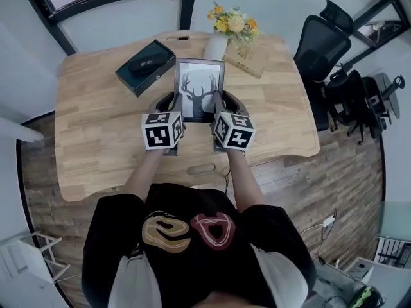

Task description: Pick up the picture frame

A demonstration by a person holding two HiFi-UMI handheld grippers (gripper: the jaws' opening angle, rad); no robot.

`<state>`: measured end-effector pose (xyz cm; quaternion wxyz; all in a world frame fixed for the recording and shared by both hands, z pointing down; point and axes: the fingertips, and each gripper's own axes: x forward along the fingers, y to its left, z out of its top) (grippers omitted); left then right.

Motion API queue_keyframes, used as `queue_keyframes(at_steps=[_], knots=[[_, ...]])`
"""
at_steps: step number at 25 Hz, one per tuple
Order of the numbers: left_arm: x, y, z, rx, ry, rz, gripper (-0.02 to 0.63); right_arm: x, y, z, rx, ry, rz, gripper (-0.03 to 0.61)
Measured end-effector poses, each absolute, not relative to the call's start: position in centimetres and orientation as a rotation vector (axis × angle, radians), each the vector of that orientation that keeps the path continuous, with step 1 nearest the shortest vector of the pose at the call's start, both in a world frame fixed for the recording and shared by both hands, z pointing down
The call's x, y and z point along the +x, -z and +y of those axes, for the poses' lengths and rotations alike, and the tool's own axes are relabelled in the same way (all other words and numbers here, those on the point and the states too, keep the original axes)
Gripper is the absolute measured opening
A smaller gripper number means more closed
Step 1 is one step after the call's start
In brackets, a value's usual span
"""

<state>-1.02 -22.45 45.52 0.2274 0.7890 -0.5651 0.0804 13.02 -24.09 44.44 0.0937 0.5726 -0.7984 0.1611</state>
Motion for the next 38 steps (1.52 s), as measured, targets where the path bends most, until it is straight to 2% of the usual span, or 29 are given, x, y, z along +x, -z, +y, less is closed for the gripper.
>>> queue_keyframes(at_steps=[38], knots=[[1.2,-37.1,-12.0,2.326,0.006,-1.550,0.081,15.4,-35.3,-13.2,1.729,-0.262,-2.559,0.074]])
